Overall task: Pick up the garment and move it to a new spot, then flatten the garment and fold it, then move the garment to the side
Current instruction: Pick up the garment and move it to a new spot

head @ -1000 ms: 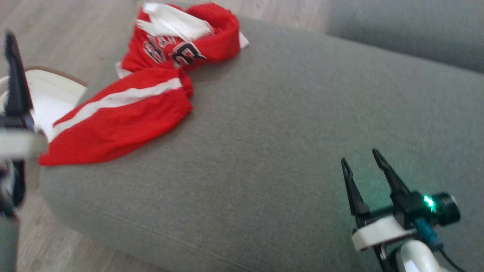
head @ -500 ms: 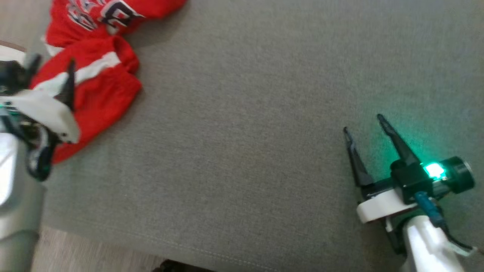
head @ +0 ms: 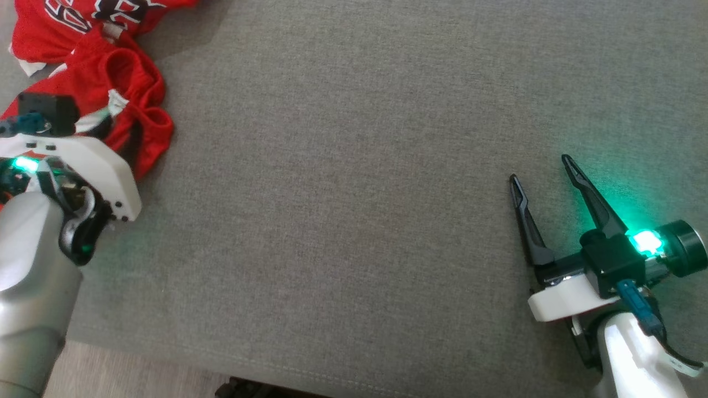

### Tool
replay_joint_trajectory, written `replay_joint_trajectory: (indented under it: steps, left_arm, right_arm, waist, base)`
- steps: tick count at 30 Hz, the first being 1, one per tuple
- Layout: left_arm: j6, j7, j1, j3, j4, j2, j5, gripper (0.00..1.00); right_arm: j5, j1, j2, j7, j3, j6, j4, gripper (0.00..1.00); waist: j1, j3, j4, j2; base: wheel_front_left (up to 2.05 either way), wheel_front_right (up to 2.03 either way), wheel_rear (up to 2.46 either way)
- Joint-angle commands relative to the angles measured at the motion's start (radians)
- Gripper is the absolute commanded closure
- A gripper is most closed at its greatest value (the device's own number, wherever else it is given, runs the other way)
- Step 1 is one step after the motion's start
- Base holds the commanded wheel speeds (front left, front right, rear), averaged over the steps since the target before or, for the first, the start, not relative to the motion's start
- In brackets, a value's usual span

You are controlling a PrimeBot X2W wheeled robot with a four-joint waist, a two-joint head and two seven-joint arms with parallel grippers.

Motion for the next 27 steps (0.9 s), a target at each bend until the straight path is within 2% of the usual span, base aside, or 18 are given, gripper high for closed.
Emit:
replay_joint_trajectory:
  steps: [1, 6, 13, 22, 27]
  left_arm:
    - [0.002, -0.005, -0.016, 0.010, 0.002, 0.054, -0.011, 1.00]
    - [0.002, -0.045, -0.032, -0.028, 0.010, 0.091, -0.026, 1.00]
    - [0.002, -0.106, -0.054, -0.047, -0.033, 0.179, -0.009, 1.00]
    - [0.002, -0.052, -0.104, -0.071, -0.250, 0.338, 0.011, 1.00]
    - [0.002, -0.003, -0.130, -0.094, -0.405, 0.349, 0.016, 1.00]
  right_arm:
    - [0.006, 0.015, -0.006, 0.005, 0.026, 0.008, -0.019, 0.00]
    - [0.014, 0.006, 0.000, -0.009, 0.025, 0.008, -0.002, 0.00]
    - [0.033, -0.004, 0.018, -0.044, 0.025, 0.008, 0.055, 0.00]
    - [0.084, -0.005, 0.032, -0.097, 0.019, 0.008, 0.154, 0.00]
    - [0.141, -0.011, 0.033, -0.118, 0.026, 0.008, 0.189, 0.00]
  waist:
    - [0.0000, -0.002, -0.003, 0.0000]
    - [0.0000, -0.028, -0.007, 0.0000]
    - [0.0000, -0.118, -0.017, 0.0000]
    - [0.0000, -0.269, -0.082, 0.0000]
    - [0.0000, -0.326, -0.158, 0.0000]
  base:
    - [0.00, 0.00, 0.00]
    - [0.00, 0.00, 0.00]
    - [0.00, 0.00, 0.00]
    - [0.00, 0.00, 0.00]
    - [0.00, 0.00, 0.00]
